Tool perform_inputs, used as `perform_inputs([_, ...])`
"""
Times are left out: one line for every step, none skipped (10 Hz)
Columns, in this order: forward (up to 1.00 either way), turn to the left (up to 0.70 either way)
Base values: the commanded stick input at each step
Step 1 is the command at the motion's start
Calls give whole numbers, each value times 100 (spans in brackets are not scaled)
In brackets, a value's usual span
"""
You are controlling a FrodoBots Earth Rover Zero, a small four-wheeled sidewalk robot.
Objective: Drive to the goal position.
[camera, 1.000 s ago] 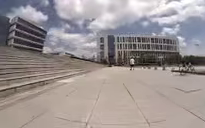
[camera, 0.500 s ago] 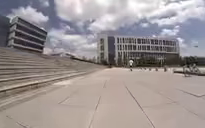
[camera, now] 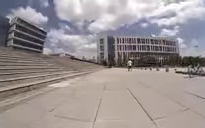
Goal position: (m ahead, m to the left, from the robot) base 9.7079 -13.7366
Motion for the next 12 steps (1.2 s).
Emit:
perform_inputs([70,0])
perform_inputs([70,0])
perform_inputs([70,0])
perform_inputs([70,0])
perform_inputs([70,0])
perform_inputs([70,0])
perform_inputs([70,0])
perform_inputs([70,0])
perform_inputs([70,0])
perform_inputs([70,0])
perform_inputs([70,0])
perform_inputs([70,-5])
